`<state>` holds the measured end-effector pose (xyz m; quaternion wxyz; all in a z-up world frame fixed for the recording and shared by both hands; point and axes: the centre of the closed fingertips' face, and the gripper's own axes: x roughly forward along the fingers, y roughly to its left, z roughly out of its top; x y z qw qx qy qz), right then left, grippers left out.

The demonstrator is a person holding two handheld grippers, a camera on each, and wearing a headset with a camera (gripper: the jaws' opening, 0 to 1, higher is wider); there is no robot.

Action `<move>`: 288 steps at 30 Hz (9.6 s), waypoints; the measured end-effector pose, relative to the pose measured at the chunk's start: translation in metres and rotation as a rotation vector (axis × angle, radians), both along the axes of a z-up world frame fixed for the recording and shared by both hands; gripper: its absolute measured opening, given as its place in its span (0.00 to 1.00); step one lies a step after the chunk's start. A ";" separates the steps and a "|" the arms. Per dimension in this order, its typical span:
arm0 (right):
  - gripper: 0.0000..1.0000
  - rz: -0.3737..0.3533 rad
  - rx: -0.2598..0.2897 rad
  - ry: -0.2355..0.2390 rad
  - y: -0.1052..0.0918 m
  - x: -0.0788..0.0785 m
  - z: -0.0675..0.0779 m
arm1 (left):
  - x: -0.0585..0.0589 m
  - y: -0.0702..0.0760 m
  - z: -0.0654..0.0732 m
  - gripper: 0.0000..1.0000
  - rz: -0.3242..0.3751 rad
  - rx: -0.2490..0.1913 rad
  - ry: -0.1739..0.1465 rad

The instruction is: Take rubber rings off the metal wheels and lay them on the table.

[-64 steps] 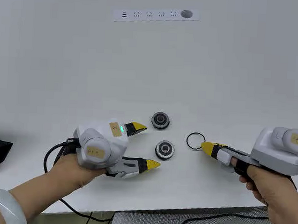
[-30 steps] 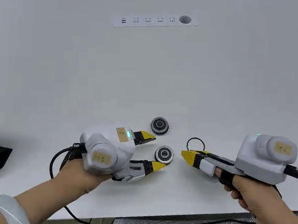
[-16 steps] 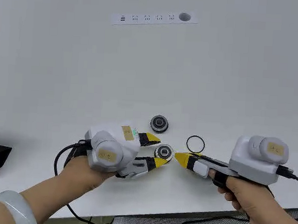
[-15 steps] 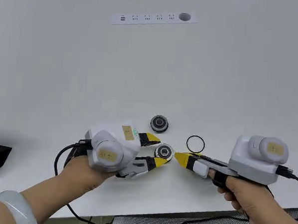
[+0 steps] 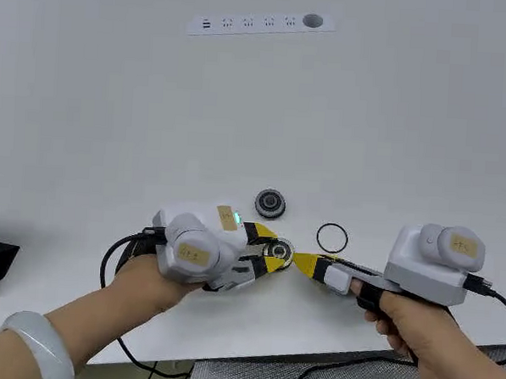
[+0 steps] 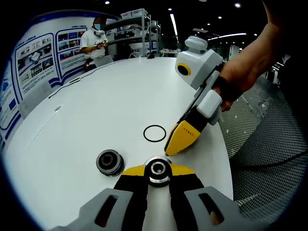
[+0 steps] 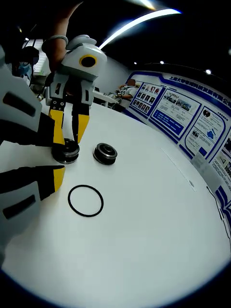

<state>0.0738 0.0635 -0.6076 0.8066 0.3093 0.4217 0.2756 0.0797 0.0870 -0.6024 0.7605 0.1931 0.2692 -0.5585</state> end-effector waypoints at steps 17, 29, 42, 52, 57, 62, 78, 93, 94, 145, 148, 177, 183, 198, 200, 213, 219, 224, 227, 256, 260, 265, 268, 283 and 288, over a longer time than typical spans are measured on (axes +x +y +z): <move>0.17 -0.025 0.059 0.046 0.007 0.000 -0.005 | -0.002 0.001 0.002 0.13 -0.027 0.026 -0.006; 0.18 -0.057 0.130 0.102 0.012 0.001 -0.007 | -0.002 0.000 0.001 0.13 -0.029 0.031 -0.009; 0.17 -0.038 0.136 0.095 0.014 0.000 -0.002 | -0.001 0.000 -0.003 0.13 -0.028 0.030 -0.008; 0.11 -0.041 0.124 0.082 0.009 0.000 -0.001 | -0.001 0.000 -0.004 0.13 -0.027 0.032 -0.009; 0.07 -0.032 0.108 0.070 0.008 0.000 -0.002 | -0.001 0.000 -0.004 0.13 -0.026 0.032 -0.008; 0.04 -0.034 0.101 0.068 0.007 0.001 -0.003 | -0.001 0.000 -0.004 0.13 -0.025 0.030 -0.007; 0.02 -0.020 0.083 0.042 0.008 0.002 0.001 | -0.001 0.000 -0.002 0.13 -0.020 0.028 -0.004; 0.02 -0.007 0.100 0.033 0.015 0.002 0.006 | -0.001 0.000 -0.002 0.13 -0.018 0.028 -0.004; 0.02 -0.007 0.107 0.034 0.016 0.002 0.007 | -0.001 0.000 -0.002 0.13 -0.018 0.029 -0.005; 0.02 -0.016 0.102 0.046 0.013 0.002 0.008 | 0.001 0.007 0.005 0.30 0.008 -0.006 -0.035; 0.02 -0.016 0.104 0.046 0.013 0.002 0.009 | 0.000 0.009 0.003 0.31 0.012 -0.004 -0.032; 0.02 0.009 0.144 0.030 0.024 -0.001 0.026 | 0.001 0.027 -0.002 0.54 0.089 -0.008 -0.018; 0.02 0.010 0.156 0.025 0.023 -0.002 0.031 | 0.003 0.030 -0.002 0.58 0.102 -0.009 -0.020; 0.02 -0.071 0.156 0.008 -0.010 0.006 0.037 | 0.008 0.036 -0.003 0.67 0.135 -0.002 -0.027; 0.02 -0.083 0.151 0.007 -0.015 0.007 0.036 | 0.008 0.036 -0.003 0.67 0.139 -0.003 -0.025; 0.02 -0.167 0.094 0.005 -0.046 0.022 0.027 | 0.008 0.039 -0.003 0.65 0.144 0.006 -0.026; 0.02 -0.176 0.067 0.018 -0.052 0.023 0.020 | 0.007 0.040 -0.004 0.64 0.144 0.009 -0.022; 0.02 -0.172 0.028 0.031 -0.057 0.023 0.010 | 0.007 0.041 -0.005 0.64 0.145 0.013 -0.020; 0.02 -0.167 0.007 0.026 -0.059 0.023 0.009 | 0.008 0.041 -0.005 0.63 0.144 0.012 -0.021; 0.26 0.092 -0.304 -0.167 -0.052 0.020 0.006 | 0.009 0.040 -0.004 0.62 0.147 0.013 -0.021; 0.28 0.077 -0.250 -0.179 -0.042 0.024 0.014 | 0.011 0.040 -0.003 0.61 0.147 0.012 -0.026; 0.29 0.052 -0.193 -0.158 -0.032 0.026 0.019 | 0.019 0.037 0.003 0.59 0.153 0.005 -0.041; 0.28 0.054 -0.182 -0.154 -0.028 0.026 0.019 | 0.027 0.035 0.008 0.58 0.159 -0.004 -0.053; 0.27 0.054 -0.152 -0.149 -0.019 0.032 0.019 | 0.054 0.023 0.018 0.41 0.157 -0.003 -0.104; 0.26 0.055 -0.147 -0.150 -0.017 0.035 0.020 | 0.060 0.020 0.017 0.38 0.156 0.003 -0.112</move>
